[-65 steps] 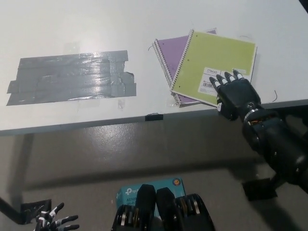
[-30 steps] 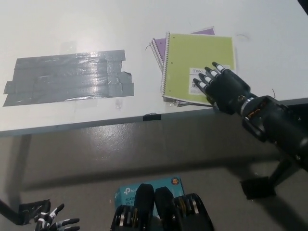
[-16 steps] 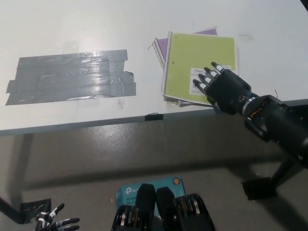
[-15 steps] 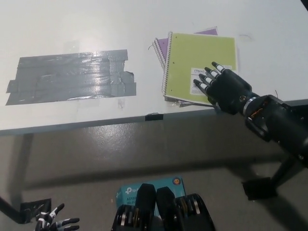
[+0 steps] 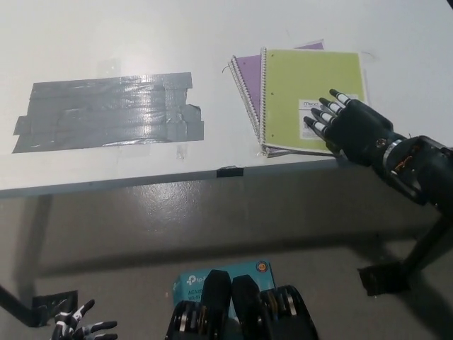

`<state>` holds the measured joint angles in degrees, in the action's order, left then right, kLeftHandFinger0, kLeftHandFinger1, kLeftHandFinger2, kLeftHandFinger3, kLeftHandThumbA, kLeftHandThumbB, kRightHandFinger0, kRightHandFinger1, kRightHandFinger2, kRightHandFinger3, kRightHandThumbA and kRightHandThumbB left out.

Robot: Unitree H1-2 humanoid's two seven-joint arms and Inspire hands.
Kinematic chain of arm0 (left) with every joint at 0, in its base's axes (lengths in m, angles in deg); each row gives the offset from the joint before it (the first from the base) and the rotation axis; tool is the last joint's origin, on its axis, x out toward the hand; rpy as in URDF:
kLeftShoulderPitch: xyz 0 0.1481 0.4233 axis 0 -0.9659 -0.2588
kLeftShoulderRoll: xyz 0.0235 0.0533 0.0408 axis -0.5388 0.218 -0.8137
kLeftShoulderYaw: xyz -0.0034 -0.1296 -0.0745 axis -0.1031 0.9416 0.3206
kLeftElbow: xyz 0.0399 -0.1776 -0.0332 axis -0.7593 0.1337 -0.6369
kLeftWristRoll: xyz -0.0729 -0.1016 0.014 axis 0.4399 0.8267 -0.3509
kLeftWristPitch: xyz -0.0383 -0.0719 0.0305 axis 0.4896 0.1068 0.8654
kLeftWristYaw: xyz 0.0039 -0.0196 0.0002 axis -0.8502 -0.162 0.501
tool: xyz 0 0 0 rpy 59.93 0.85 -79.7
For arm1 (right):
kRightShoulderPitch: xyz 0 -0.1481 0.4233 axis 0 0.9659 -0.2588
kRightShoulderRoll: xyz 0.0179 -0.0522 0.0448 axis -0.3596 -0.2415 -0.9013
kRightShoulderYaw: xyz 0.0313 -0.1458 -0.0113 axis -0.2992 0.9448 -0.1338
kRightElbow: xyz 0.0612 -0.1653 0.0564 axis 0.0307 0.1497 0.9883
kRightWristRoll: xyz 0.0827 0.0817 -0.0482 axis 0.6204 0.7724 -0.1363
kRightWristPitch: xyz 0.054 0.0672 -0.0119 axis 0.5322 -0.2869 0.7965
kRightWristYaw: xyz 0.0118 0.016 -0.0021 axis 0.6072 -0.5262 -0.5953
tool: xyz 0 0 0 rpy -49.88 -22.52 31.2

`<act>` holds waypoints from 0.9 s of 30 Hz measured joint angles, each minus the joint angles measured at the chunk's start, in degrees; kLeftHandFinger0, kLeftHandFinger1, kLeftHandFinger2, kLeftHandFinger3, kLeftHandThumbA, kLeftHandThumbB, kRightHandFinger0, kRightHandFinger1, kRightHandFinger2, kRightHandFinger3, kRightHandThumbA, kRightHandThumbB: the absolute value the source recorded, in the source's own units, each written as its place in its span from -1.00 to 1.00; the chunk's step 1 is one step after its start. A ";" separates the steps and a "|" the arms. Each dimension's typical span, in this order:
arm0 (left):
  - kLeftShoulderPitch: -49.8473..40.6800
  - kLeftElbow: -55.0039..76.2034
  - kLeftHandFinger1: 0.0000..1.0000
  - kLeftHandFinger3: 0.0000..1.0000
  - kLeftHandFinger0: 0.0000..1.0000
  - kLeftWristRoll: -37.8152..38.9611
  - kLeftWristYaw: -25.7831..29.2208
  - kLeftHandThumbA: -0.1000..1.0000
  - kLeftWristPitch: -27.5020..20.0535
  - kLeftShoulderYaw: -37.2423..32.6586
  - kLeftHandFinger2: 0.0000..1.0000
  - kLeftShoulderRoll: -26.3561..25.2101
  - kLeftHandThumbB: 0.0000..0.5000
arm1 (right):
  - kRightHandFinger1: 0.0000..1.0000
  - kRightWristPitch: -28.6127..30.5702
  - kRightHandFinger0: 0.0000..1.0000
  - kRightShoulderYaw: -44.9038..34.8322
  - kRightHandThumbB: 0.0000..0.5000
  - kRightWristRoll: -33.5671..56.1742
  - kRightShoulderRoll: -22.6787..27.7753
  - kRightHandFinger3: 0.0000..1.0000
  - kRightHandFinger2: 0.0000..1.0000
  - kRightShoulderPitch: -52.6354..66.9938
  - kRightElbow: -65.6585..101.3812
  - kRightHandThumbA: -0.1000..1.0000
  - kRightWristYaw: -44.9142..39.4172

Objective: The robot uses its right hand to align two notebooks stacked together until they are fully overlapped

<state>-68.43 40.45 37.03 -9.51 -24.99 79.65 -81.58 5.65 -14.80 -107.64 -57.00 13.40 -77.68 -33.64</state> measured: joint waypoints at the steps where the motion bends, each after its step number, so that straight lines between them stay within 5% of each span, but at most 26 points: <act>1: 0.00 0.00 0.24 1.00 0.05 0.00 0.00 1.00 0.00 0.00 0.33 -0.03 1.00 | 1.00 0.28 1.00 0.00 0.49 -0.07 0.10 1.00 1.00 0.01 -0.03 1.00 0.11; 7: 0.01 0.00 0.27 1.00 0.13 -0.03 -0.01 1.00 0.00 -0.25 0.37 -0.17 1.00 | 1.00 0.91 1.00 0.44 0.56 -1.37 0.42 1.00 1.00 0.08 -0.04 1.00 1.07; 27: -0.28 0.07 0.27 1.00 0.12 -0.40 0.00 1.00 0.02 -0.57 0.36 -0.42 1.00 | 1.00 4.06 1.00 -3.86 0.08 -2.38 0.80 1.00 1.00 -1.76 0.80 1.00 4.37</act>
<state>-68.70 40.53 36.63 -9.51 -24.97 79.08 -82.00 9.71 -18.65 -110.03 -56.20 11.64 -76.88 -29.28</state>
